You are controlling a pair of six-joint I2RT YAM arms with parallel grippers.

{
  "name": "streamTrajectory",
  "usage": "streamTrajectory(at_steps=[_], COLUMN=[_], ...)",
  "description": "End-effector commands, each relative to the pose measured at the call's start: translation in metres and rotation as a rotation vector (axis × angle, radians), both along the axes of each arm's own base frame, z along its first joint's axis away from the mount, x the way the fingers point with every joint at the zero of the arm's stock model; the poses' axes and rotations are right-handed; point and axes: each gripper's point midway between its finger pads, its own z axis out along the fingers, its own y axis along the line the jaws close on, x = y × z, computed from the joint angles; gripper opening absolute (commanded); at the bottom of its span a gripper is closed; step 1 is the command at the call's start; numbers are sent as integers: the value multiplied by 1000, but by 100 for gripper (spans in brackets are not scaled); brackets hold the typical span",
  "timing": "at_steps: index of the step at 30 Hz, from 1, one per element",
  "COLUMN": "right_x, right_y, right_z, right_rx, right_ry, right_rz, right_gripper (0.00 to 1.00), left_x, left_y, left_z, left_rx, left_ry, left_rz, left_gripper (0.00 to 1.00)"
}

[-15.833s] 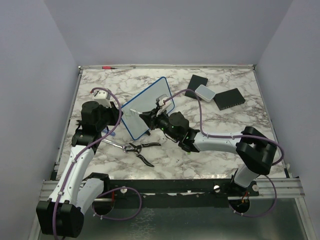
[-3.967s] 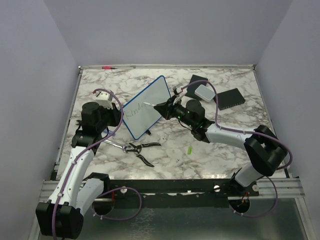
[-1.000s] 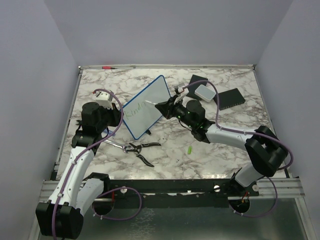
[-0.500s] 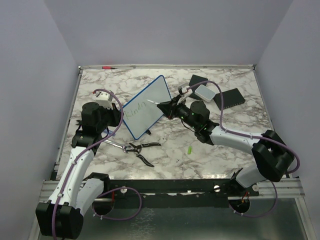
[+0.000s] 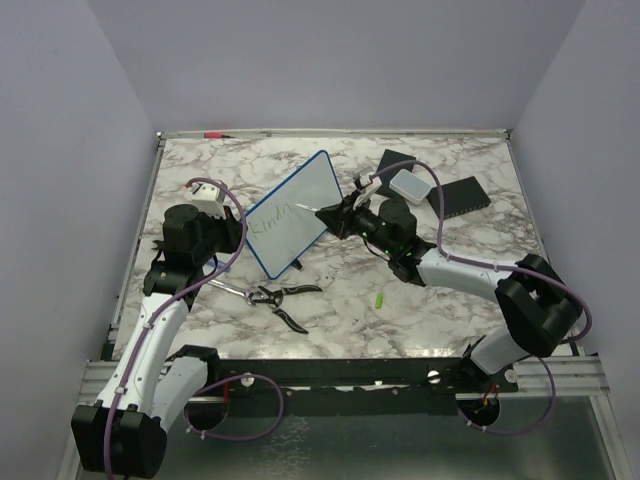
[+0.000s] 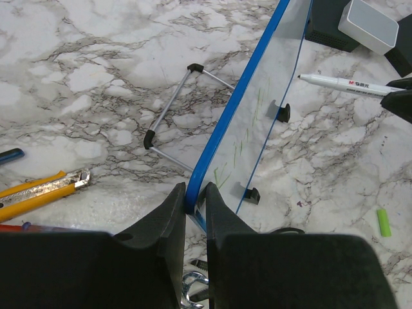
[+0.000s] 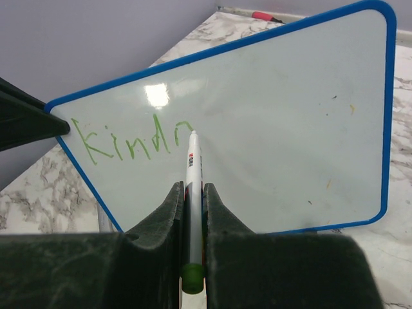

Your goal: Write a sentence on the whiteboard

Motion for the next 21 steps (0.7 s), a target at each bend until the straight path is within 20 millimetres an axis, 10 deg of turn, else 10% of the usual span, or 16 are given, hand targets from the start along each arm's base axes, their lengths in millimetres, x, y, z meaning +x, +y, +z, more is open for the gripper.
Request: streamTrajectory(at_steps=[1, 21], right_x=[2, 18], right_y=[11, 15], right_z=[0, -12], right_rx=[-13, -29], right_ry=[-13, 19], right_rz=[48, -5], right_gripper=[1, 1], left_x=[-3, -3], left_y=[-1, -1], left_z=[-3, -3], left_rx=[14, 15], left_ry=[0, -2], left_rz=[-8, -7], left_gripper=[3, 3])
